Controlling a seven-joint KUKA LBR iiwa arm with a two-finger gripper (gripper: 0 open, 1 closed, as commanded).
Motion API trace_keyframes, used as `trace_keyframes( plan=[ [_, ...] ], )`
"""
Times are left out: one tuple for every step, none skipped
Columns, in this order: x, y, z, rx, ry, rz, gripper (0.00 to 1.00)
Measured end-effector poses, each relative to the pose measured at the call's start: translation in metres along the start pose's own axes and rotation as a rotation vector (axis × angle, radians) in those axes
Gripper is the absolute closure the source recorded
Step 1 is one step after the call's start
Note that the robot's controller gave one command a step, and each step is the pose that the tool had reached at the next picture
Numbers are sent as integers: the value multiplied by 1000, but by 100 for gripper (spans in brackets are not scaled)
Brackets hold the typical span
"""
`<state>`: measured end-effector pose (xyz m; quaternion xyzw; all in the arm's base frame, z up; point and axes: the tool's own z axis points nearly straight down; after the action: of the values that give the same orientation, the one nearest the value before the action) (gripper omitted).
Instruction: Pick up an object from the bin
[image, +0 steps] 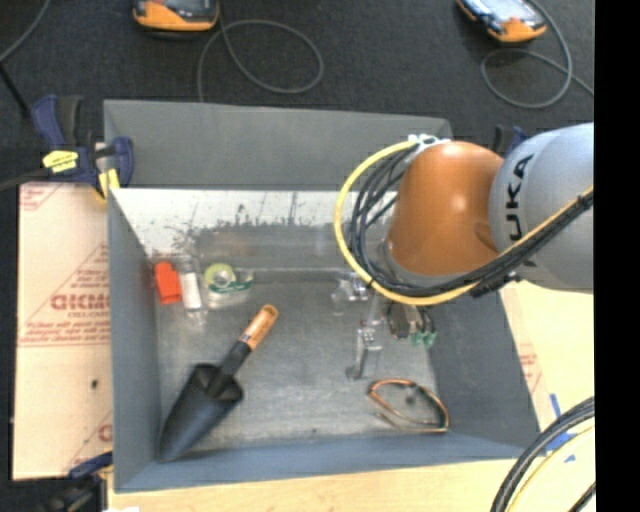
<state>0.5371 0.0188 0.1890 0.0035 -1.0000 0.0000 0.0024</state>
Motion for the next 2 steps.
trace_keyframes(
  plan=[
    [-1,0,-4,0,-8,0,0],
    [-25,44,-10,1,-5,16,0]
  ],
)
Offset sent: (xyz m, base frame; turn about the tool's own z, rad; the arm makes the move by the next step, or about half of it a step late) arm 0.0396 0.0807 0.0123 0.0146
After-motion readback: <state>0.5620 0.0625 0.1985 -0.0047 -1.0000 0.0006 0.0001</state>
